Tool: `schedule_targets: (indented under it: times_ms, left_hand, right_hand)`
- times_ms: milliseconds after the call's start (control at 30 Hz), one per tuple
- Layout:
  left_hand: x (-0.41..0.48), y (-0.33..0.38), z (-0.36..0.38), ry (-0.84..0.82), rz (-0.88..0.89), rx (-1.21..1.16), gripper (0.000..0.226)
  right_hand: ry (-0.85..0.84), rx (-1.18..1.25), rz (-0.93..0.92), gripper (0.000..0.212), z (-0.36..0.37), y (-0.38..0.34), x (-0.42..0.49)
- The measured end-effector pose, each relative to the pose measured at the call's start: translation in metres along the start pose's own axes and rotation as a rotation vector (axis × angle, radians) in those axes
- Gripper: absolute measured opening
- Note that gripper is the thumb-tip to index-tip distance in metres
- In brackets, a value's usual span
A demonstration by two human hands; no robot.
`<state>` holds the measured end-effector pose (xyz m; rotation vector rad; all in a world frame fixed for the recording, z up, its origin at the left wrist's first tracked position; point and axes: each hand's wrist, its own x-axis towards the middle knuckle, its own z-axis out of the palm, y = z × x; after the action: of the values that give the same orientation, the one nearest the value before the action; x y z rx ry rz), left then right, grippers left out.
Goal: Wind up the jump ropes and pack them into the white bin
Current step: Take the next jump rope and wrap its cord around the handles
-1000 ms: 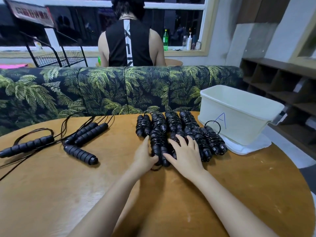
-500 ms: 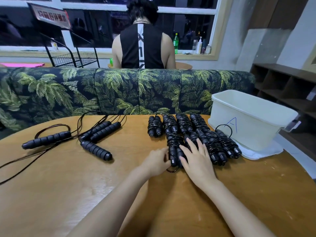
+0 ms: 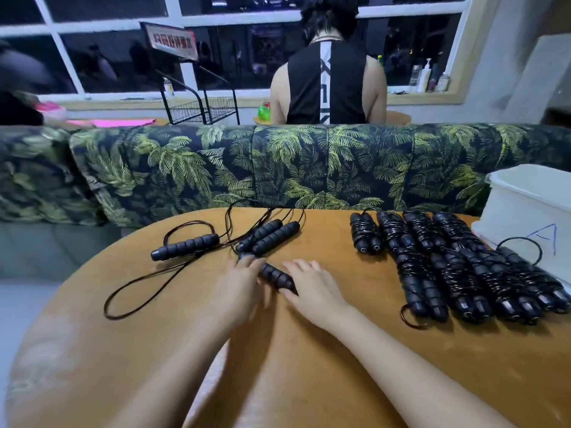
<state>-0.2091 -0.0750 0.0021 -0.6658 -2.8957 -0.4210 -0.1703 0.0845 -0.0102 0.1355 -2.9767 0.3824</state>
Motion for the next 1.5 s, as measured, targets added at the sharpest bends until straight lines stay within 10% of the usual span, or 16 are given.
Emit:
schedule_targets:
  times_ms: [367, 567, 733, 1067, 1500]
  left_hand:
    - [0.031, -0.059, 0.002, 0.045, 0.089, -0.167, 0.023]
    - [0.080, -0.144, -0.010, 0.082, -0.178, 0.174, 0.048]
    - [0.080, -0.154, -0.010, 0.011, -0.211, 0.442, 0.025]
    - [-0.059, -0.068, -0.019, -0.140, -0.764, -1.331, 0.037]
    - [-0.161, 0.072, -0.005, 0.009, -0.758, -1.530, 0.009]
  right_hand:
    - [-0.014, 0.038, -0.232, 0.044, 0.027, -0.008, 0.047]
    - [-0.032, 0.034, -0.309, 0.042, 0.029, 0.000, 0.053]
    - [0.006, 0.097, -0.228, 0.041, 0.027, -0.008, 0.045]
    - [0.001, 0.926, 0.236, 0.021, 0.018, -0.067, -0.009]
    - [-0.144, 1.194, 0.303, 0.038, -0.009, -0.049, -0.155]
